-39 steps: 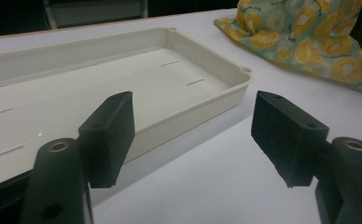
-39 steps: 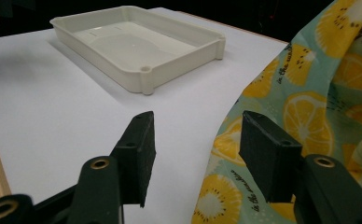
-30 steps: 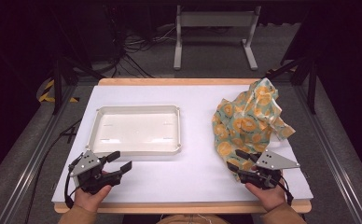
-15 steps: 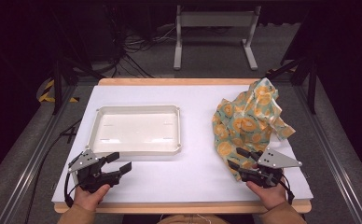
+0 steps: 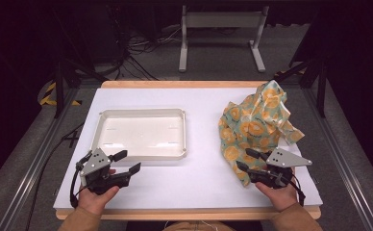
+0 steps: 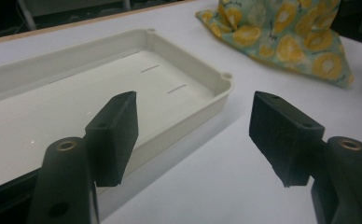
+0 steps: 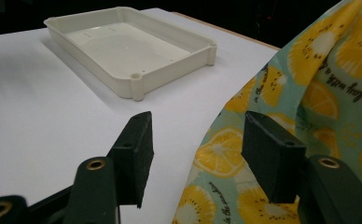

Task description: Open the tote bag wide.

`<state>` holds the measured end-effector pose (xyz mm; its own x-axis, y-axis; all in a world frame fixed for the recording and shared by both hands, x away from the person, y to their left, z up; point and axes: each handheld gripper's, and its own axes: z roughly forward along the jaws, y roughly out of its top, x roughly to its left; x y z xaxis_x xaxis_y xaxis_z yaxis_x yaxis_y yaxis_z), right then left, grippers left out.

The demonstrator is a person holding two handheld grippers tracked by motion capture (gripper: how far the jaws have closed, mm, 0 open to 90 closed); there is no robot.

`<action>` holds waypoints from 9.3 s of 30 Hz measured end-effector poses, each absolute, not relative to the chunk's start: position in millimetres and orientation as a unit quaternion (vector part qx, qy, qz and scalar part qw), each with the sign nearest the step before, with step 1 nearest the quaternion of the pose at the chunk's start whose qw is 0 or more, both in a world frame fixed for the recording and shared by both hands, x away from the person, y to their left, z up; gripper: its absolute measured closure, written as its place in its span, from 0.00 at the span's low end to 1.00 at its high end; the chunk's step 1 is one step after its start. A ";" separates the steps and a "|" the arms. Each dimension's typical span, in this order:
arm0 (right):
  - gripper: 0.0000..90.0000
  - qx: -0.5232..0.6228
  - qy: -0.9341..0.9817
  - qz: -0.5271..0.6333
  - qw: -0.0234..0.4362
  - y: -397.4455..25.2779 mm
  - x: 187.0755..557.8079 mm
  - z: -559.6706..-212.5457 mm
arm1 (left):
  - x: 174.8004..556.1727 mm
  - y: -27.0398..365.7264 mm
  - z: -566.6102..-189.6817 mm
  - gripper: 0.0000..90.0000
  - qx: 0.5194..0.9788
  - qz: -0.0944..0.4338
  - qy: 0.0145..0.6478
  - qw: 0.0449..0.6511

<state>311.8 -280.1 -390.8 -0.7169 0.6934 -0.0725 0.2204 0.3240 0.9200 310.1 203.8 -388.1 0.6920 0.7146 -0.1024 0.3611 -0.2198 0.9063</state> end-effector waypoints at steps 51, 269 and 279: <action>0.52 0.348 0.731 0.520 0.273 -356.6 283.9 -367.9 | 412.7 -14.7 -317.0 0.32 0.796 0.065 0.201 0.567; 1.00 0.464 0.698 0.464 0.287 -363.4 333.0 -338.2 | 415.1 -9.5 -330.6 0.98 0.786 0.110 0.278 0.541; 1.00 0.472 0.705 0.451 0.276 -365.8 334.8 -350.8 | 412.2 -12.8 -365.0 0.98 0.806 0.107 0.285 0.507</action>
<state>334.8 -365.8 -350.8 -0.4012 0.9152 0.0367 0.4166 0.1466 0.8972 412.2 -12.8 -365.0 0.8144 0.5684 -0.1165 0.3511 -0.3229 0.8789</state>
